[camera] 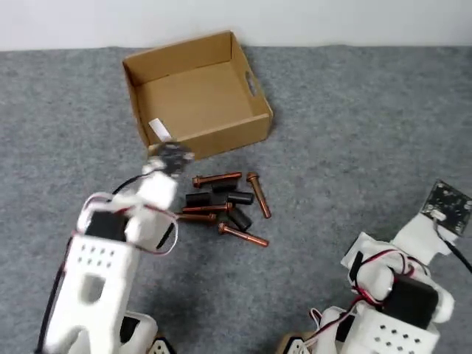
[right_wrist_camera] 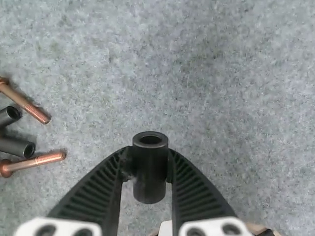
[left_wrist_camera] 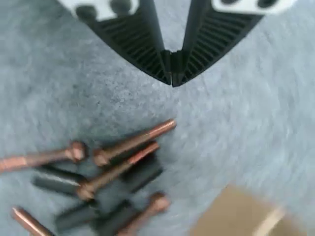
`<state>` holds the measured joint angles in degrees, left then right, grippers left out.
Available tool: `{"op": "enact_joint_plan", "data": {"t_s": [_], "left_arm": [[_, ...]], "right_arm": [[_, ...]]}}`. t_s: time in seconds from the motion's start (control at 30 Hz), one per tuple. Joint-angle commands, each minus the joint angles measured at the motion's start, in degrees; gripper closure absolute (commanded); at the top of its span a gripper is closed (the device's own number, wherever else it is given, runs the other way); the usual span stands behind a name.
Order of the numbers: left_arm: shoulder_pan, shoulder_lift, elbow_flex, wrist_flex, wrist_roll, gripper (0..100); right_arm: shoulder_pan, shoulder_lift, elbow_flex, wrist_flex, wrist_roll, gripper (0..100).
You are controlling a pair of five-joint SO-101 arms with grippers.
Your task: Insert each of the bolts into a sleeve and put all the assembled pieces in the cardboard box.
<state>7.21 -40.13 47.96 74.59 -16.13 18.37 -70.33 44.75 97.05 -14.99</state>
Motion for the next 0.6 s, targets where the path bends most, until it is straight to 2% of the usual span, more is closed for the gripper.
{"op": "enact_joint_plan", "data": {"t_s": [0.0,0.17,0.23,0.4,0.57], "left_arm": [[3.34,8.88,-8.84,0.09,-11.69,99],[4.57,21.27,-15.87,-0.62,-22.51,99],[4.75,26.73,-18.86,1.58,-26.29,96],[4.92,39.03,-27.38,6.59,-30.15,86],[5.89,48.62,-34.95,9.14,-32.18,85]], "right_arm": [[0.57,-0.31,0.53,-1.27,-0.18,99.1],[0.66,-4.7,2.9,-1.89,-0.09,99.1],[0.66,-7.87,4.92,-2.86,0.09,99.1],[0.66,-14.81,7.82,-4.53,2.64,99.1],[0.66,-15.87,8.62,-5.41,2.73,99.1]]}}
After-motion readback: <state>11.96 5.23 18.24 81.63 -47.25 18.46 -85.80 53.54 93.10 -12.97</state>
